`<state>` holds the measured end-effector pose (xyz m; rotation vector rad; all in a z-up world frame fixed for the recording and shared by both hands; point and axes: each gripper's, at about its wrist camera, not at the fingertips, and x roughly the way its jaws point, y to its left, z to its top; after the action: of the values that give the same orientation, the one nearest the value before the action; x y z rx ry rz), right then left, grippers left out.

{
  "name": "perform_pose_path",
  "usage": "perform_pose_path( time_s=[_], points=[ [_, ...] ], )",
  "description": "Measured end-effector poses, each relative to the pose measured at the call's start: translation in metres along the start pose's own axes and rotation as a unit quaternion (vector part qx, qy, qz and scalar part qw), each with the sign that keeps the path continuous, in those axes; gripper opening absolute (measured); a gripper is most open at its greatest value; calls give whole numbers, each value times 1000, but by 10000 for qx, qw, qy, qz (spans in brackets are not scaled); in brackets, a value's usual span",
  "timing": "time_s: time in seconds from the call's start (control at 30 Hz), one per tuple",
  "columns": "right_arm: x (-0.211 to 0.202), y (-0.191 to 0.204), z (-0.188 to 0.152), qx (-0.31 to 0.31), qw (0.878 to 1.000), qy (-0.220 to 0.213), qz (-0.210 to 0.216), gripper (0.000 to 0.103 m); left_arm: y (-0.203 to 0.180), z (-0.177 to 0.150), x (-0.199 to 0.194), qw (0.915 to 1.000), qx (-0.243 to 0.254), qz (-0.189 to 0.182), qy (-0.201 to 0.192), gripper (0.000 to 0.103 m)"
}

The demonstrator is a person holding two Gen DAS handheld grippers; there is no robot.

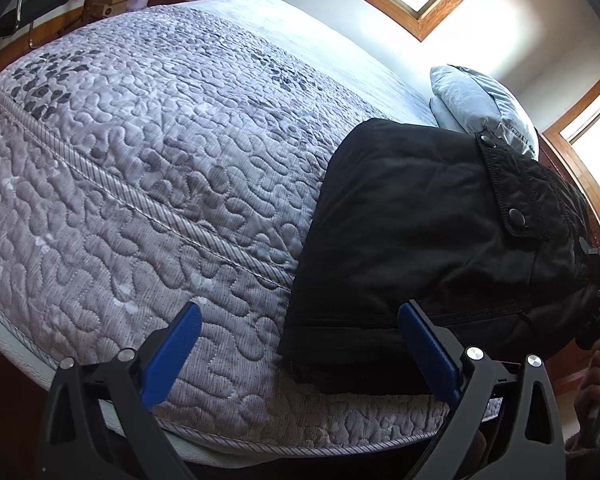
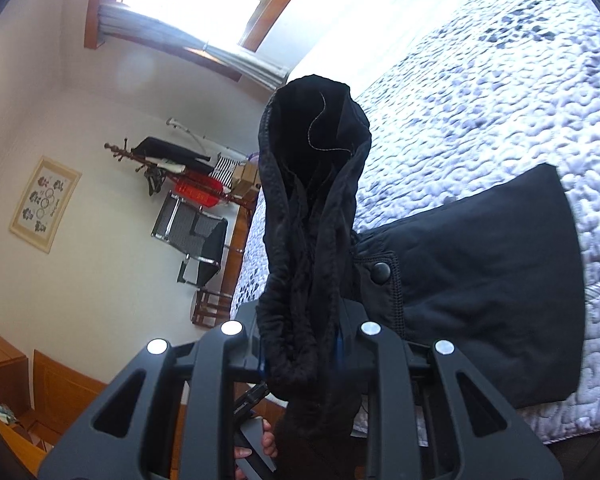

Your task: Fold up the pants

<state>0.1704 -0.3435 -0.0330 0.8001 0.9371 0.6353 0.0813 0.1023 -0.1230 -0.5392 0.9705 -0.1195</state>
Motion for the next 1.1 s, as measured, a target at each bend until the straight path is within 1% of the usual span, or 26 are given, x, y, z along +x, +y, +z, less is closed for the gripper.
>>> perform_pose_path(
  time_s=[0.13,0.43,0.7,0.93,1.03,1.07,1.1],
  points=[
    [-11,-14,2,129,9999,-59,-77,22,-6,-3,3,10000,63,-18,47,99],
    [-19,-62,1,614,9978,-168,-170,22,-18,-9,6,9996,250,-19,132,99],
    [-12,-106,-8,931,9947,-92,-434,22,-25,-10,9,9993,333,-13,179,99],
    [-3,-132,-21,1066,9924,-27,-621,23,-32,-11,11,9988,448,30,207,99],
    [-1,-139,-26,1062,9920,9,-682,24,-36,-11,12,9985,500,32,225,99],
    [0,-141,-27,1069,9918,19,-704,27,-37,-11,13,9984,515,31,226,99],
    [0,-143,-29,1073,9915,41,-736,33,-38,-11,13,9983,528,36,223,99]
  ],
)
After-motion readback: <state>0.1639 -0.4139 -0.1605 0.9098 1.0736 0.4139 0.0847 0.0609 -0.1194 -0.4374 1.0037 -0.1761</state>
